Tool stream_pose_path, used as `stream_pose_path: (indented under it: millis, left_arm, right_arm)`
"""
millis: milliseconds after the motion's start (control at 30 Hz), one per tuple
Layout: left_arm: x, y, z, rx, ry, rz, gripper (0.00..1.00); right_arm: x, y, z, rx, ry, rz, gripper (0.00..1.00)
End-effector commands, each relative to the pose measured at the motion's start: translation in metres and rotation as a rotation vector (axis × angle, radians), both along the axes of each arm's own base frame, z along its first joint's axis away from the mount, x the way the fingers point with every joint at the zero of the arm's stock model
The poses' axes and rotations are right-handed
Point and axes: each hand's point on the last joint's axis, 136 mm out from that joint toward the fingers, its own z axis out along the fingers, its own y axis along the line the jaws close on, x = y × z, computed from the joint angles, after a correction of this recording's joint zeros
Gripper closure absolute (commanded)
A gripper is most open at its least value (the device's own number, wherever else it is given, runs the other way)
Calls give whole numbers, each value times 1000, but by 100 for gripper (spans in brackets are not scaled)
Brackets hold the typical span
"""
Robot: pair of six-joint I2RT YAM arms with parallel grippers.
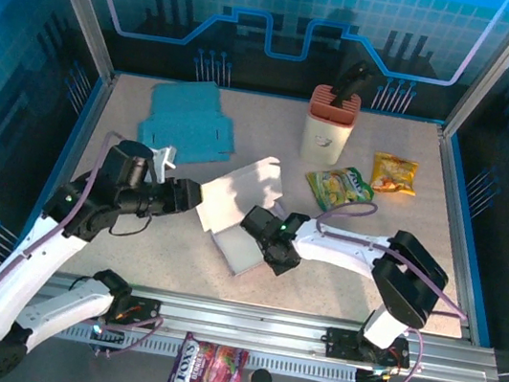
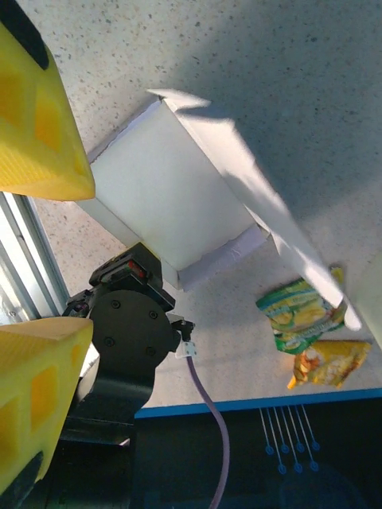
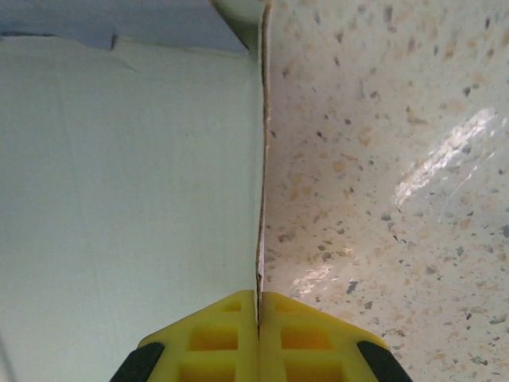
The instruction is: Fold the paper box
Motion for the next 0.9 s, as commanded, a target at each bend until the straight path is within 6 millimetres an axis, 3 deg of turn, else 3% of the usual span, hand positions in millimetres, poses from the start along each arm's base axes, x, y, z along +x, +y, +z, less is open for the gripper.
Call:
stream_pose_path:
  millis: [0, 100, 167, 267, 367, 500, 633, 700, 867]
  left_arm:
    - [-5, -6, -10, 6, 9, -58, 57]
    - [-5, -4, -24, 44, 35, -69, 57]
    - [-6, -1, -32, 76, 50, -67, 57]
    - [-5, 7, -42, 134, 59, -57, 57]
    - [-5, 16, -51, 198, 70, -43, 56]
    - [-6, 28, -60, 277, 81, -30, 55]
    - [-9, 32, -64, 302, 111, -26, 53]
    - [-12, 32, -66, 302, 134, -27, 53]
    - [-11, 36, -75, 338, 149, -17, 53]
  right_arm:
    - [-6, 7, -4, 114, 6, -566, 100]
    - [-5, 8, -5, 126, -9, -539, 78]
    - [-2, 3, 2, 119, -36, -501, 68]
    - [6, -15, 21, 79, -94, -399, 60]
    - [17, -39, 46, 19, -177, -243, 60]
    - [49, -63, 96, -88, -362, 136, 60]
    - [94, -48, 149, -138, -577, 857, 56]
    - [104, -49, 158, -121, -603, 1103, 47]
    - [129, -59, 158, 0, -509, 1433, 40]
